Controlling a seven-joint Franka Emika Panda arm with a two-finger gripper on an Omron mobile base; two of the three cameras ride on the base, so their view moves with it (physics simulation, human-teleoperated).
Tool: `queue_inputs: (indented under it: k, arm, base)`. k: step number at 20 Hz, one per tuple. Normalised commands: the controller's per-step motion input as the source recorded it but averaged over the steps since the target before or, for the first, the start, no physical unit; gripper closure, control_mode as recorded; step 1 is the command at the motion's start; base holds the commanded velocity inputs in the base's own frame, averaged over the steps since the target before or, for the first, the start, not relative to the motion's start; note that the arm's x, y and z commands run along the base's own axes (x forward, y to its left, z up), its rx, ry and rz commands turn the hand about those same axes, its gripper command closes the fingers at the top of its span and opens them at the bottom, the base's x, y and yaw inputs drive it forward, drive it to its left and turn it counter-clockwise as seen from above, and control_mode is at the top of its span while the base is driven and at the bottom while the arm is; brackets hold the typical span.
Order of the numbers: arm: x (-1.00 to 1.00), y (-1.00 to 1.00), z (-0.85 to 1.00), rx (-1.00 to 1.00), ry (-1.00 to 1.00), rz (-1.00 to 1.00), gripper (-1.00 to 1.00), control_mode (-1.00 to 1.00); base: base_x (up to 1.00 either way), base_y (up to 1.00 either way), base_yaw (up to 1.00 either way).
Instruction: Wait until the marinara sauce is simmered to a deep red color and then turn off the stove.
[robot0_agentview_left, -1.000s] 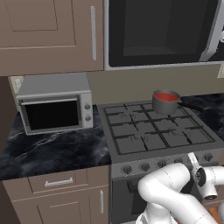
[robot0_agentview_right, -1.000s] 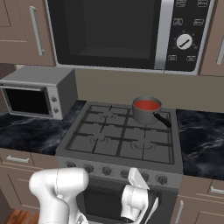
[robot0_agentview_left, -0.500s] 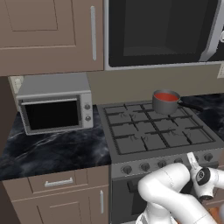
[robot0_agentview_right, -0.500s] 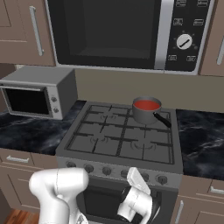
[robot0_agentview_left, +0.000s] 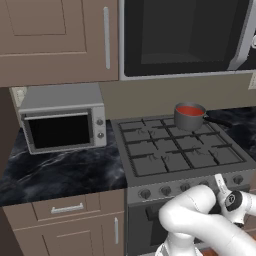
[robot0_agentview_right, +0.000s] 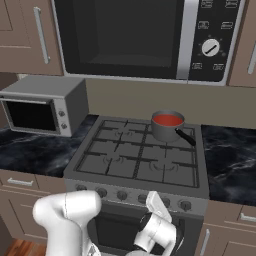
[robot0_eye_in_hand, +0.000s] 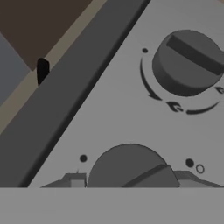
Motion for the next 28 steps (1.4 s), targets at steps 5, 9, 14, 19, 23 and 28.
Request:
queue_inputs:
  k: [5, 9, 14, 19, 23, 28]
  arm:
    - [-0.18, -0.59, 0.01, 0.55, 0.14, -0.01, 1.00, -1.00]
    - [0.00, -0.05, 0.00, 0.06, 0.00, 0.00, 1.00, -1.00]
    - [0.00, 0.00, 0.00, 0.00, 0.00, 0.00, 1.00, -1.00]
    - [-0.08, -0.35, 0.07, 0.33, 0.16, 0.00, 1.00, -1.00]
    - [-0.25, -0.65, 0.29, 0.74, 0.41, -0.03, 1.00, -1.00]
    - [-0.34, -0.82, 0.25, 0.87, 0.53, 0.00, 1.00, -1.00]
  base:
    - [0.00, 0.00, 0.00]
    - [0.00, 0.00, 0.00]
    - [0.00, 0.00, 0.00]
    - [0.00, 0.00, 0.00]
    - [0.00, 0.00, 0.00]
    - [0.00, 0.00, 0.00]
